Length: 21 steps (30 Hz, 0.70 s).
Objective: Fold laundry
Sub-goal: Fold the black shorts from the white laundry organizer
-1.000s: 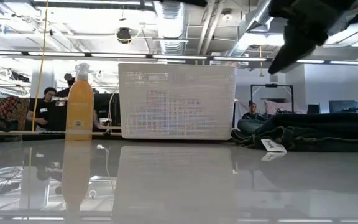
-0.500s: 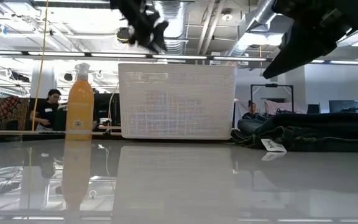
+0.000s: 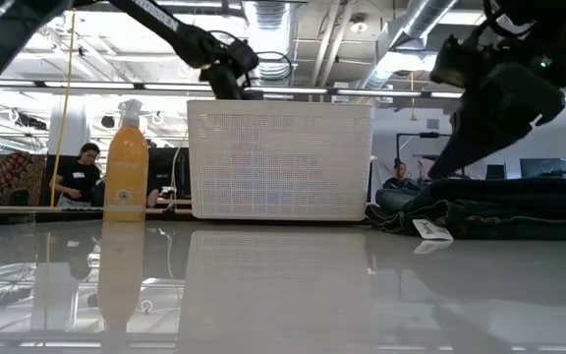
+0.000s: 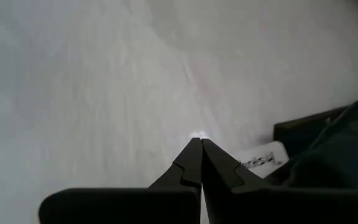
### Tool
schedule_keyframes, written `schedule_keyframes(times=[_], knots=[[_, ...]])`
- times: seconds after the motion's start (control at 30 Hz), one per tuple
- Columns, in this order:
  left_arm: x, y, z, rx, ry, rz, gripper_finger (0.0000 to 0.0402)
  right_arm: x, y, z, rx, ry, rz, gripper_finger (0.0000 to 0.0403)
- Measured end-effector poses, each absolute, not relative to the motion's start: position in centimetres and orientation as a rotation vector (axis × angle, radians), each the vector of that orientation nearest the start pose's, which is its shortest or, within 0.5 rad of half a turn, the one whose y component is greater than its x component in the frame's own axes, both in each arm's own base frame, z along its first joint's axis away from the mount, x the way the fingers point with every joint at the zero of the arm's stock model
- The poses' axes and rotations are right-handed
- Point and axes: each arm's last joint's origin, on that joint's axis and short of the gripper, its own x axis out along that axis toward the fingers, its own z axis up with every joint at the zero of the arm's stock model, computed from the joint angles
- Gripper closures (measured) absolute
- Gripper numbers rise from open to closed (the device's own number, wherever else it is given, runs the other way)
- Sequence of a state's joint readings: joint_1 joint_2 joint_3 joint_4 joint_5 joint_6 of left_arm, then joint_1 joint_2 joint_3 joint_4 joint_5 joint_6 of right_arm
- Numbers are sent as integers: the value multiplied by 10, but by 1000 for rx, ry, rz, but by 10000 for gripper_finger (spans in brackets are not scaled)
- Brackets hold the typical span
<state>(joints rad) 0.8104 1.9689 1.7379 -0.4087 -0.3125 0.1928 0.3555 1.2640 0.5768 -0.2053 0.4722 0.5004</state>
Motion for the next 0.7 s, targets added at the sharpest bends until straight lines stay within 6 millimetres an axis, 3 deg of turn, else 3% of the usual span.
schedule_keyframes(times=[0.27,0.37,0.5,0.6,0.7], knots=[[323,345,273,60,895,1012,202,214,70,168,188,739,-304,378],[328,342,275,84,928,976,257,215,72,170,198,720,-294,378],[331,336,278,111,941,917,371,217,73,172,210,699,-288,378],[328,330,300,115,880,889,393,219,74,177,222,693,-272,378],[322,319,346,136,746,868,400,222,75,184,233,678,-260,378]])
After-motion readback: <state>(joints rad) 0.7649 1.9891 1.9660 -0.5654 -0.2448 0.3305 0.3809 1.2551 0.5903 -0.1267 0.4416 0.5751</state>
